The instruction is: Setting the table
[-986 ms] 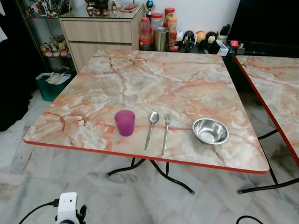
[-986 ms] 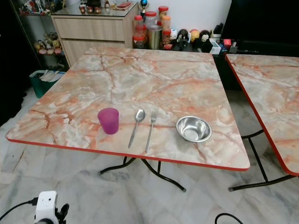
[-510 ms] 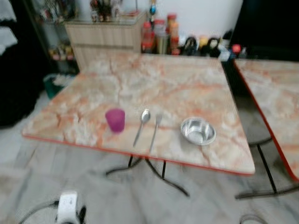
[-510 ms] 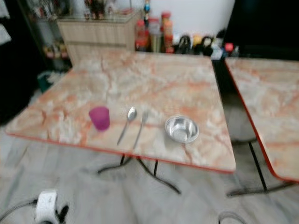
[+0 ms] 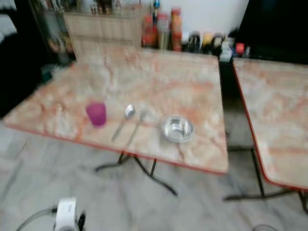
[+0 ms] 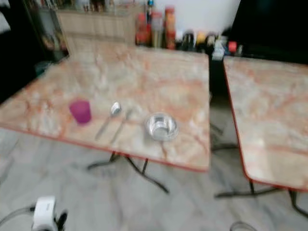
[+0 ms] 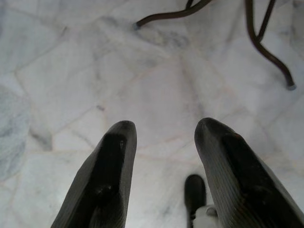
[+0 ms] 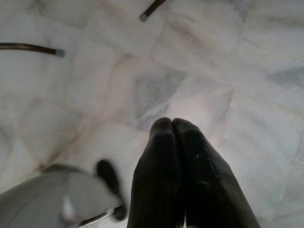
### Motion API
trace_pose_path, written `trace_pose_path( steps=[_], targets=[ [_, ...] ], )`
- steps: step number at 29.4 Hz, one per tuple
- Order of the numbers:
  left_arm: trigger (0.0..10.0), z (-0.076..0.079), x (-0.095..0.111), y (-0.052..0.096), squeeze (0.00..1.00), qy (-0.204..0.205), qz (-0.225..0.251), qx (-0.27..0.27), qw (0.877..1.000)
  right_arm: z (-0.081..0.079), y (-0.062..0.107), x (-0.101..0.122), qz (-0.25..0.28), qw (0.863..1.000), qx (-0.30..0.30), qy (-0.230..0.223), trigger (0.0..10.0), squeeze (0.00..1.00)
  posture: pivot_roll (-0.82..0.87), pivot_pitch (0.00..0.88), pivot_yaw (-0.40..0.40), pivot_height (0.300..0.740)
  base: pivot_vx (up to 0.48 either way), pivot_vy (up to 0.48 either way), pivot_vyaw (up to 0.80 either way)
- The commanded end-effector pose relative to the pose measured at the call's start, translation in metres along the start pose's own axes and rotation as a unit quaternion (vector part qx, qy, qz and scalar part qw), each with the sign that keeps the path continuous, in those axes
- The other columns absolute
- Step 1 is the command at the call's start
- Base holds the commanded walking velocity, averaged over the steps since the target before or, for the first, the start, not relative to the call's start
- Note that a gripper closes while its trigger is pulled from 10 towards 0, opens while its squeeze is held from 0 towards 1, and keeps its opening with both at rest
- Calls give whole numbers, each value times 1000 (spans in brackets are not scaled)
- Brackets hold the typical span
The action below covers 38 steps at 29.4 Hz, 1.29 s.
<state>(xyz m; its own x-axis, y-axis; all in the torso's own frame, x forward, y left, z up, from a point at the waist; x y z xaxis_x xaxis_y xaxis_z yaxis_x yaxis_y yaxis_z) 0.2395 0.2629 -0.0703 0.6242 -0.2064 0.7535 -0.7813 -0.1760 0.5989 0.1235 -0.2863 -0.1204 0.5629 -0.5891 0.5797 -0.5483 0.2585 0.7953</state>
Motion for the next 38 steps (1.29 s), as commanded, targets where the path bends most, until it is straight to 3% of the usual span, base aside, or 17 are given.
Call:
trace_pose_path(
  steps=[1, 9, 18, 24, 34, 38],
  targets=[
    [10000, 5, 1, -1, 0, 1, 2, -5, 1000, 6, 1, 1, 1, 1000, -8, -4, 10000, 0, -22, 86, -39, 740, 0, -304, 0],
    [10000, 7, 4, -2, 0, 8, 5, -7, 1000, -9, -2, -4, -4, 1000, -2, 0, 10000, 0, -24, 83, -46, 740, 0, -139, 0],
    [10000, 8, 7, -2, 0, 14, 11, -7, 1000, -10, -3, -2, -3, 1000, -2, 5, 10000, 0, -21, 72, -52, 740, 0, 0, 0],
    [10000, 6, 7, -2, 0, 7, 13, -1, 1000, -26, -8, 8, 14, 1000, 14, 7, 10000, 0, -24, 62, -50, 740, 0, -67, -133],
    [10000, 5, 9, -3, 0, 8, 14, 1, 1000, -73, -15, 8, 28, 999, 36, 16, 10000, 0, -25, 59, -51, 740, 0, -375, -269],
    [10000, 5, 8, -3, 0, 7, 13, 2, 1000, -77, -15, 7, 25, 999, 35, 18, 10000, 0, -26, 66, -52, 740, 0, -323, 0]
  ],
)
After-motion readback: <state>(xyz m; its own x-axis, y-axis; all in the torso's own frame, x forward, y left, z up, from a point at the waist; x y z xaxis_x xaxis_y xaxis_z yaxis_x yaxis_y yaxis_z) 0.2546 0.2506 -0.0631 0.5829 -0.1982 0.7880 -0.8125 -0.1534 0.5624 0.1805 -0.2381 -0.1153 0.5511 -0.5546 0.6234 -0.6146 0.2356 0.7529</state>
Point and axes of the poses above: a point about 5 cm out from each wrist's last joint towards the gripper, its own y axis pointing back from the gripper into the wrist, its own x axis along the axis of the wrist's last joint, z = x × y, the point moved 4 cm from there along -y, pointing out of the wrist towards the gripper, and after that the axes turned 14 degrees about -y, right-handed, at the moved point
